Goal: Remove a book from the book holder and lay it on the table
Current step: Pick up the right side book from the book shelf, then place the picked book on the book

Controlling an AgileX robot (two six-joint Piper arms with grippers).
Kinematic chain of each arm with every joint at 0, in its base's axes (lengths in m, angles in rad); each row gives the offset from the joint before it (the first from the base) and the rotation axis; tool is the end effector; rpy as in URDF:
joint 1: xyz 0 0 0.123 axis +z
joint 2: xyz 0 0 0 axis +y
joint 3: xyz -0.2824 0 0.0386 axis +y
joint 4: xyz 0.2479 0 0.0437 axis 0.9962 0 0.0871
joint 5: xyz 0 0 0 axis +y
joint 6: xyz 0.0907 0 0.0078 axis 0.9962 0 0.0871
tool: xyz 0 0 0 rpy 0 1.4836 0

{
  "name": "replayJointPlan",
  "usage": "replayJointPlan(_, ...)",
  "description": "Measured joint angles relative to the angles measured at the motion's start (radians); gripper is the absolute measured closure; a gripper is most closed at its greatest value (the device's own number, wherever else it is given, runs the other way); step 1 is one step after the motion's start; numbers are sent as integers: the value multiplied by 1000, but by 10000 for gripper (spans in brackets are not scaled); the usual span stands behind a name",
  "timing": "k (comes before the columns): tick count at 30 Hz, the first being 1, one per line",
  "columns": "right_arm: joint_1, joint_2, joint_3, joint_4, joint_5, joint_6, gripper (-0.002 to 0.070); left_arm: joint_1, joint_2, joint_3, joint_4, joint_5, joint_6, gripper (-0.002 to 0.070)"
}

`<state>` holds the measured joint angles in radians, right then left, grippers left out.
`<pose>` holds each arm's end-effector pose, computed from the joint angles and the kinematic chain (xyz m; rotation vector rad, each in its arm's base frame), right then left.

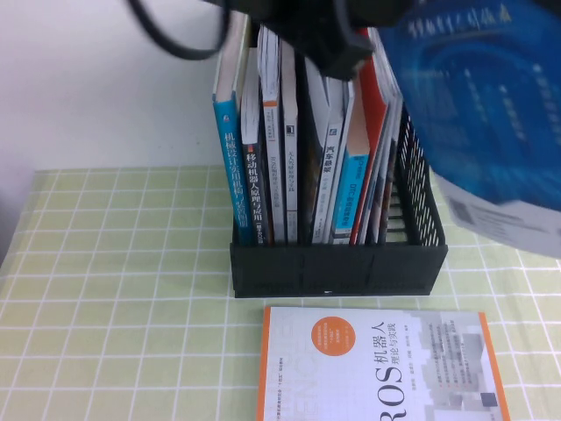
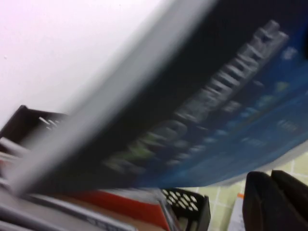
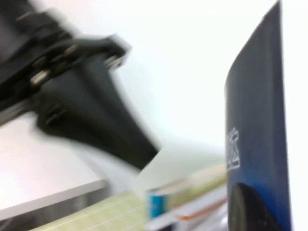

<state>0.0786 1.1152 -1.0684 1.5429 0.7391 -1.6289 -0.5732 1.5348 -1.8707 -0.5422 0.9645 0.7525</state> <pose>0.2218 0.0791 0.4266 -0.7069 1.4209 0.5589 0.2492 -0.2069 0.4923 1.2033 1.6378 -0.5405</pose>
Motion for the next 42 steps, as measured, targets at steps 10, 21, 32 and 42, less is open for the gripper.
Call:
replayJointPlan(10,2,-163,-5,-199,366,161,544,0,-237,0,206,129,-210,678)
replayJointPlan(21,175,-156,-8,-789,350,389,545,4,-421,347,182,104,-341,678)
replayJointPlan(32,550,-65,-8,-1376,155,692,545,4,-684,768,311,-108,-727,678)
replayJointPlan(42,857,88,-7,-1874,25,1077,545,4,-779,902,339,-91,-760,677)
